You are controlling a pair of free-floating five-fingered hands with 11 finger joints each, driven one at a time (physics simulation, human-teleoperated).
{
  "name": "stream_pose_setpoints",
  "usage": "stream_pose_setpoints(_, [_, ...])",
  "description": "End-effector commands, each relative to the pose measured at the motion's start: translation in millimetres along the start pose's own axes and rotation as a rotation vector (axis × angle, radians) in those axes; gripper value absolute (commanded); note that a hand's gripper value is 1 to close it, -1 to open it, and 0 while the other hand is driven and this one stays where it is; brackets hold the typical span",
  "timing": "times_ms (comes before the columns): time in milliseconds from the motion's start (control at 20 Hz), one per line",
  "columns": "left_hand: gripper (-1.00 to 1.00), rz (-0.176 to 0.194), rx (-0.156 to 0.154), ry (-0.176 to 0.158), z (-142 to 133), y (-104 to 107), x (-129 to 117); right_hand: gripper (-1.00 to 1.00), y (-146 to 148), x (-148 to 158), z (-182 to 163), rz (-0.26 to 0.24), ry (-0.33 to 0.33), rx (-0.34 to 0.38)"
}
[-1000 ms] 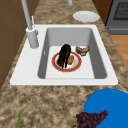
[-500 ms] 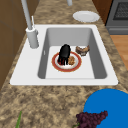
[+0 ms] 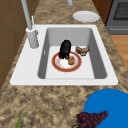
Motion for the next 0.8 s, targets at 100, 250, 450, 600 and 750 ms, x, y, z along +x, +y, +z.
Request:
stream_pose_setpoints(100, [0.00, 0.000, 0.000, 0.000, 0.0, 0.0, 0.0, 1.00, -15.3, -4.3, 16.2, -0.033, -0.030, 0.005])
stream_pose_setpoints(250, [0.00, 0.000, 0.000, 0.000, 0.0, 0.0, 0.0, 1.00, -28.9, -5.8, 26.7, -0.027, -0.020, 0.003])
stream_pose_setpoints(450, [0.00, 0.000, 0.000, 0.000, 0.0, 0.0, 0.0, 1.00, -45.9, -7.1, 37.5, -0.047, -0.020, -0.006])
stream_pose_setpoints(600, [0.00, 0.000, 0.000, 0.000, 0.0, 0.0, 0.0, 1.00, -61.9, -10.0, 55.3, -0.041, -0.016, -0.014])
stream_pose_setpoints(750, [0.00, 0.000, 0.000, 0.000, 0.0, 0.0, 0.0, 1.00, -79.0, -12.3, 76.1, -0.014, -0.002, -0.006])
